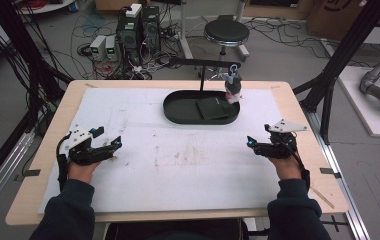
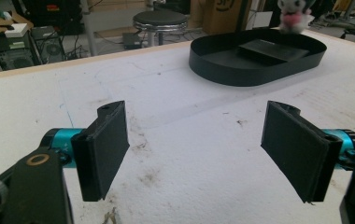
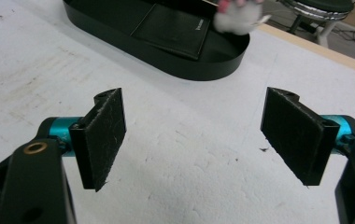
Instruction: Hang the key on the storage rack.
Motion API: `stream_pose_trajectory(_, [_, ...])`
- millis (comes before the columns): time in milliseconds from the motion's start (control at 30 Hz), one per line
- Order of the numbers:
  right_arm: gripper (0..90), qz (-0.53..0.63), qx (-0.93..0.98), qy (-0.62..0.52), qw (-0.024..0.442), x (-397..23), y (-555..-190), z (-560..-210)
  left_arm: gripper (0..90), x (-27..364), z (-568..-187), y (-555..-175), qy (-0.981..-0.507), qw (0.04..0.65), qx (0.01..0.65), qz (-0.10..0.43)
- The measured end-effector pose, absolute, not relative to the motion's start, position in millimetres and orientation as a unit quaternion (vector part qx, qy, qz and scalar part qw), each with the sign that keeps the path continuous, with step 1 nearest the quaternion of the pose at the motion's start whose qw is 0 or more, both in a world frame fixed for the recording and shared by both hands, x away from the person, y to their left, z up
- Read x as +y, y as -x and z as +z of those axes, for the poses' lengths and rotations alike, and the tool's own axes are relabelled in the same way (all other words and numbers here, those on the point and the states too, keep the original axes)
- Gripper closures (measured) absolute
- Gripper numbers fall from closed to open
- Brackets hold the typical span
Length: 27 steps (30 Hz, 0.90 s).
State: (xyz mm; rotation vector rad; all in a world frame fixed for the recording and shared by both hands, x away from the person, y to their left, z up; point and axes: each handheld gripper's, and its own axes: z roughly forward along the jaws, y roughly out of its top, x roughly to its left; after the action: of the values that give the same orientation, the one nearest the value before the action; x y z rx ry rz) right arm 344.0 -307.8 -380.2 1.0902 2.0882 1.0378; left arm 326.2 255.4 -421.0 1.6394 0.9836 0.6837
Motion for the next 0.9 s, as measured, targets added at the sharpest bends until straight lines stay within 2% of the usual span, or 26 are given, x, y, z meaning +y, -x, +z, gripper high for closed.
stream_pose_trajectory(500, [22.8,0.388,0.773,-0.402,0.301,-314.4,-341.0,-389.2,22.8,254.4,-420.5,-325.6,-0.687,0.531,0.405,0.286])
stream_pose_trajectory(900, [22.9,0.385,0.779,-0.397,0.297,-313.7,-341.8,-393.9,22.8,253.8,-421.6,-327.6,-0.690,0.528,0.406,0.284])
